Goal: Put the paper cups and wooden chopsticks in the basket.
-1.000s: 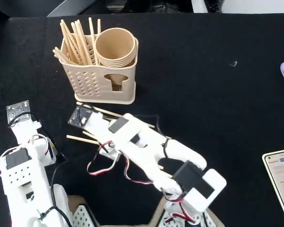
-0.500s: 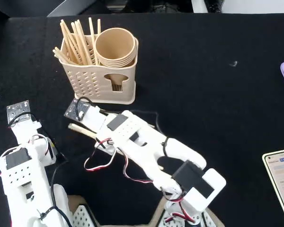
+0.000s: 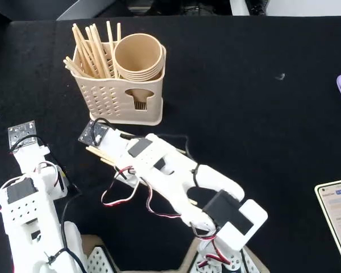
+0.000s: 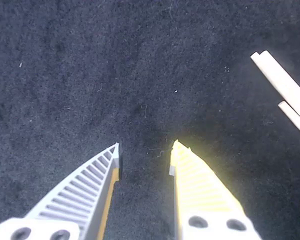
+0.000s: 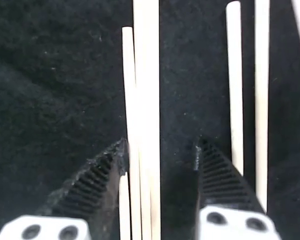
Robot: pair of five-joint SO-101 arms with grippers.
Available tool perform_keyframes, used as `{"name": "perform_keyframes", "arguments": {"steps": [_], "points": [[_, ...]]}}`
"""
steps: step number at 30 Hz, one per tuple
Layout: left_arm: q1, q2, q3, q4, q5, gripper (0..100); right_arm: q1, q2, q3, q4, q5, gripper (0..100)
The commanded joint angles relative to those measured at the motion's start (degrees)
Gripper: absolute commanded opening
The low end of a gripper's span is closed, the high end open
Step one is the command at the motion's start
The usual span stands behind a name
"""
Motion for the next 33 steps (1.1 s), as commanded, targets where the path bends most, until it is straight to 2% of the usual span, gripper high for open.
{"name": "perform_keyframes", "arguments": {"steps": [1,7,23,28,33], "points": [[0.6,-0.5,-0.4,-1.1,0.3,17,0.1,-0.1,-2.4,-0.8,-0.2,17.5],[0.6,-0.5,-0.4,-1.1,0.3,17,0.0,-0.1,-2.2,-0.8,-0.1,0.9],[0.5,-0.5,-0.4,-1.1,0.3,17,0.1,0.0,-2.2,-0.8,-0.2,2.3],[0.5,-0.5,-0.4,-1.1,0.3,17,0.1,3.6,-4.7,0.4,-0.2,11.3],[0.4,-0.5,-0.4,-1.1,0.3,17,0.1,6.5,-8.3,2.9,-0.2,11.6]]}}
